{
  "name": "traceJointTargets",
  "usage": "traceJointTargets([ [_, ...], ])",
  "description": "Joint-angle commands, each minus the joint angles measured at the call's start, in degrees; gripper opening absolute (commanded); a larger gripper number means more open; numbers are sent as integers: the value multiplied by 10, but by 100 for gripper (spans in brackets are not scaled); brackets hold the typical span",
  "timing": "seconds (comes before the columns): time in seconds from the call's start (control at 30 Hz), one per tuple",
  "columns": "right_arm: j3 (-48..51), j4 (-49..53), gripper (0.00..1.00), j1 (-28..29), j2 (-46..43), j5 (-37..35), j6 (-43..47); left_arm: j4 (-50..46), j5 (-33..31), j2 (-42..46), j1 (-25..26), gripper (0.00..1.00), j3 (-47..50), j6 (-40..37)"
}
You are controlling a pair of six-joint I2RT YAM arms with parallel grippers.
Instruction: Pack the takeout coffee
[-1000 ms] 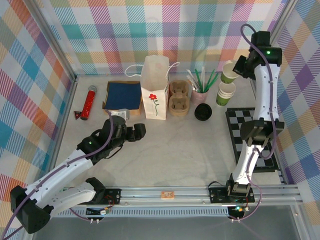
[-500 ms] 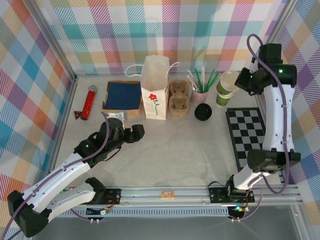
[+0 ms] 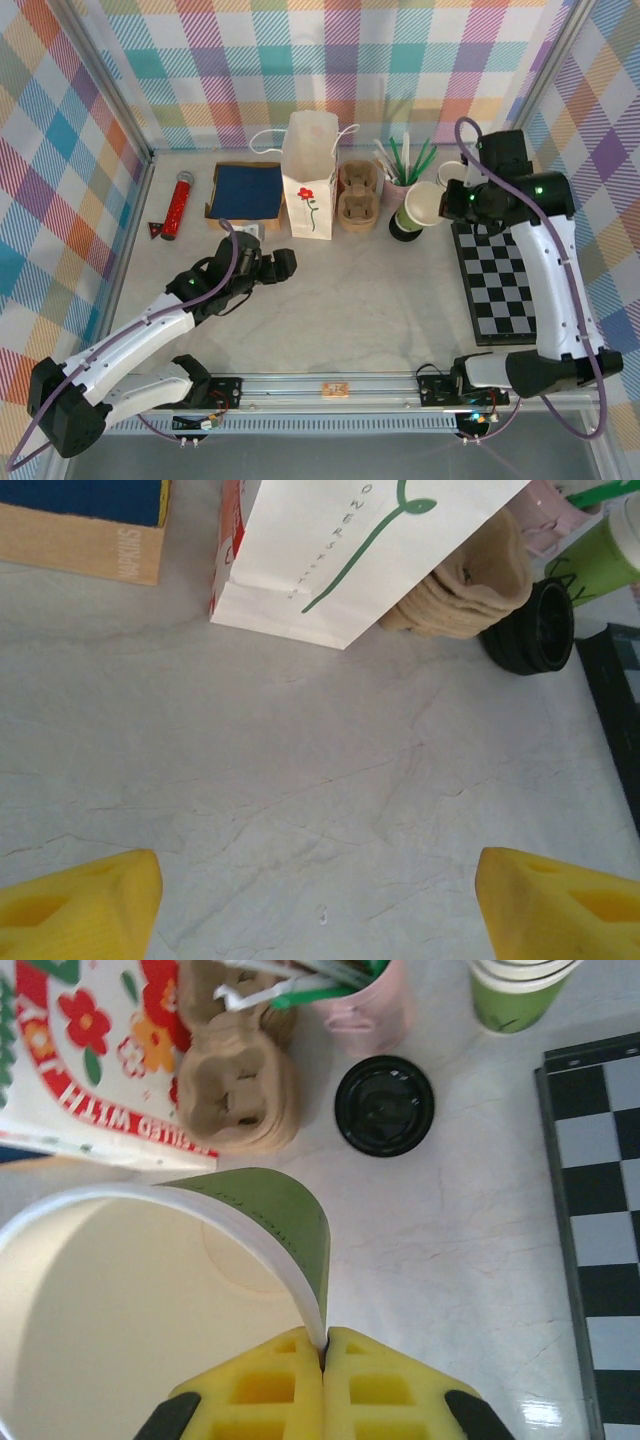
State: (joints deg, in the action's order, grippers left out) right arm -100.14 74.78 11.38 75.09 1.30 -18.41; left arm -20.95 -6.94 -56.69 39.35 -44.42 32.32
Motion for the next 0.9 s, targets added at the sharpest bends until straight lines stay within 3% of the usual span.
traceJointTargets([
  [0.0,20,15,3,29,-23,-10,-6,32,-5,3,6,82,6,15],
  [0.43,96,-16,1,167,0,-29,-24,124,54,11,-43,81,64,85],
  [0.87,150,-88,1,299,104,-68,-81,84,33,31,-72,79,92,108],
])
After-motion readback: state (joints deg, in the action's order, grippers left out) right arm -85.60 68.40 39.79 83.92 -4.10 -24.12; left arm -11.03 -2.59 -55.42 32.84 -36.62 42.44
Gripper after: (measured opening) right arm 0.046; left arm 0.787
